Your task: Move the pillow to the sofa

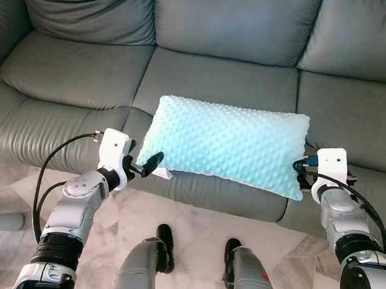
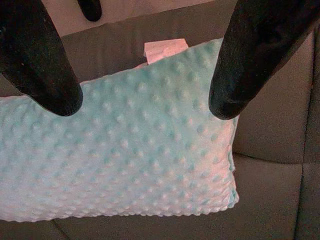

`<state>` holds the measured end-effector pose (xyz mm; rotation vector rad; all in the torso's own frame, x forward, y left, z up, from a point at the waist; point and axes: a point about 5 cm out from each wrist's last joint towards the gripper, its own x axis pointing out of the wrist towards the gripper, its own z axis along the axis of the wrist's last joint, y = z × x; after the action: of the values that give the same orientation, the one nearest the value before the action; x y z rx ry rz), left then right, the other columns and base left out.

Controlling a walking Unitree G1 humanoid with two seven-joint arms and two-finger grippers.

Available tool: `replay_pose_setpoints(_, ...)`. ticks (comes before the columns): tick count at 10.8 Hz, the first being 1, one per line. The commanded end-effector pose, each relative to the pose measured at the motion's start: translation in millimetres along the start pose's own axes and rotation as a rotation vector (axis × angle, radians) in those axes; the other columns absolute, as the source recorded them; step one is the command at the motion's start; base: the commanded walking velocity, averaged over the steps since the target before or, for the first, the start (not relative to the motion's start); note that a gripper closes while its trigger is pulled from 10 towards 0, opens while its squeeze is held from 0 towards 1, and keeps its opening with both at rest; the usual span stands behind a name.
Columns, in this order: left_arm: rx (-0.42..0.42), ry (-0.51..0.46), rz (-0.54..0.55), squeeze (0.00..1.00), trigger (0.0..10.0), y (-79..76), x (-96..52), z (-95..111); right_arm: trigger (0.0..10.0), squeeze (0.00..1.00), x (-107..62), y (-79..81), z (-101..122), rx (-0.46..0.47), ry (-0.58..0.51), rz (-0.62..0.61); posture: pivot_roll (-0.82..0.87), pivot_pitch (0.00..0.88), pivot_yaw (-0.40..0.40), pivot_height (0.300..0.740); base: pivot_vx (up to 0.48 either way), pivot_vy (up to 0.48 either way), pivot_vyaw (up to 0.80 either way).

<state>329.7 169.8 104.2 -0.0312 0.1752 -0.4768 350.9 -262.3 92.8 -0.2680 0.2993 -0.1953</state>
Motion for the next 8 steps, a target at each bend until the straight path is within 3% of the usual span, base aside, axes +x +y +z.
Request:
replay_pose_setpoints(1, -0.017, 0.042, 0.011, 0.00, 10.0, 0.7, -6.3, -12.6, 10.0, 0.00, -3.7, 8.1, -14.2, 0.028, 0.035, 0.035, -0.06, 0.382, 0.134, 0.740, 0.000, 0.000, 0.00)
replay_pose_setpoints(8, -0.025, 0.050, 0.006, 0.00, 10.0, -4.3, -5.3, -14.0, 10.0, 0.00, -0.3, 38.2, 3.1, 0.141, -0.011, 0.159, -0.06, 0.388, 0.129, 0.740, 0.000, 0.000, 0.00)
